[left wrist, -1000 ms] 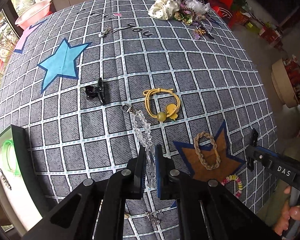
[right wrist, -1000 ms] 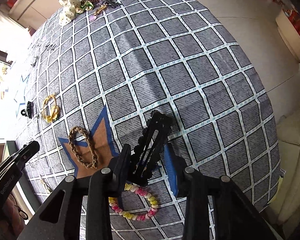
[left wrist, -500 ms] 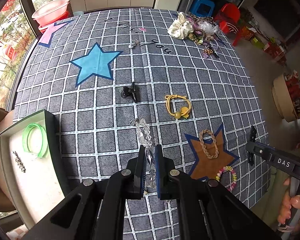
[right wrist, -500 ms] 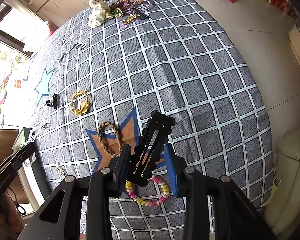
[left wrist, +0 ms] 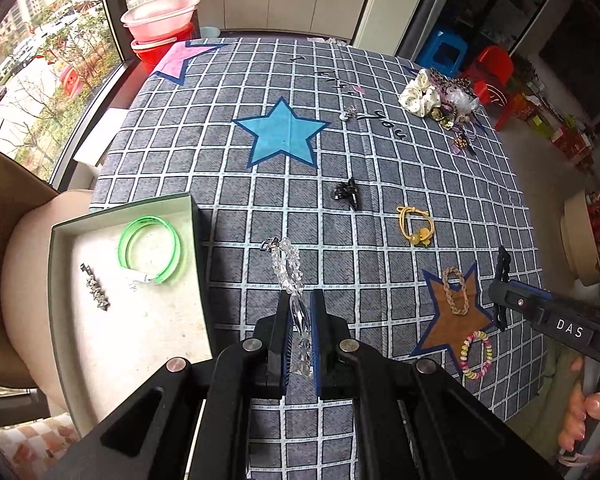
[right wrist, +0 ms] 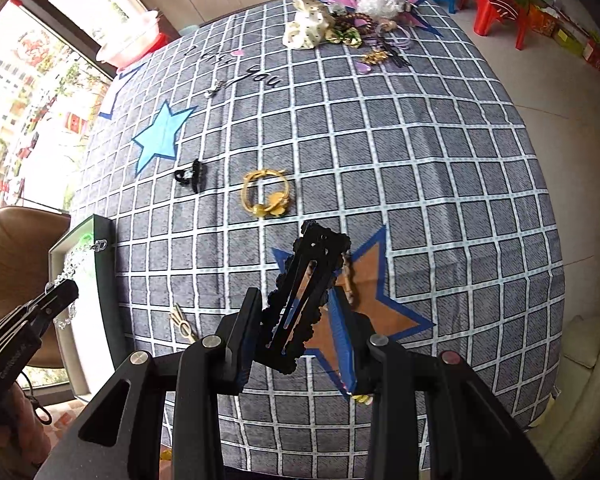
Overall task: Organize jewelry
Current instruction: 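Carry both items into the white box and open both tools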
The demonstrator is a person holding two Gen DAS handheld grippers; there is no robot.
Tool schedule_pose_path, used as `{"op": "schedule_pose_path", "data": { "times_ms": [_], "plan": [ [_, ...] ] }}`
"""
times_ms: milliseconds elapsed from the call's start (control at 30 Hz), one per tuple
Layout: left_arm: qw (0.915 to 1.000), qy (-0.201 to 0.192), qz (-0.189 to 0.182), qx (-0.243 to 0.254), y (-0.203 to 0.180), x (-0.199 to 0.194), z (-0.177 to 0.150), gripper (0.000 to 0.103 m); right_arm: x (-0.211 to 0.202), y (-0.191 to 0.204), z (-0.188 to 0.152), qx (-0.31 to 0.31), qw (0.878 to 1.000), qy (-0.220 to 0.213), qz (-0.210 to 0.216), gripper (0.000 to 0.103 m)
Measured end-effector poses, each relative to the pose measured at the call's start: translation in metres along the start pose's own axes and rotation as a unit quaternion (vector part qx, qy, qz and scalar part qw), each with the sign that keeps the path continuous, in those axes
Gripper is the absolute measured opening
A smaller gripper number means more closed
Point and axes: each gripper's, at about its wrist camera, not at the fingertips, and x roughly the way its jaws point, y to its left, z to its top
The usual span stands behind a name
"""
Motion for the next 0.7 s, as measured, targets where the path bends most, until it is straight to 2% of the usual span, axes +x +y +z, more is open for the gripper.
{"op": "schedule_pose_path", "data": {
  "times_ms": [367,700],
  "plan": [
    [0.9979,-0.019,0.021,-0.058,0.068,-0.024,-0.021,0.015,0.004,0.09,0.0,-0.086,0.996,0.004,0.028,0.037],
    [0.9916,-0.012,0.049,-0.119,0.138,-0.025,-0.052,0.015,0.025,0.186,-0.007,-0.18,0.981,0.025,0.062,0.037]
  ]
}}
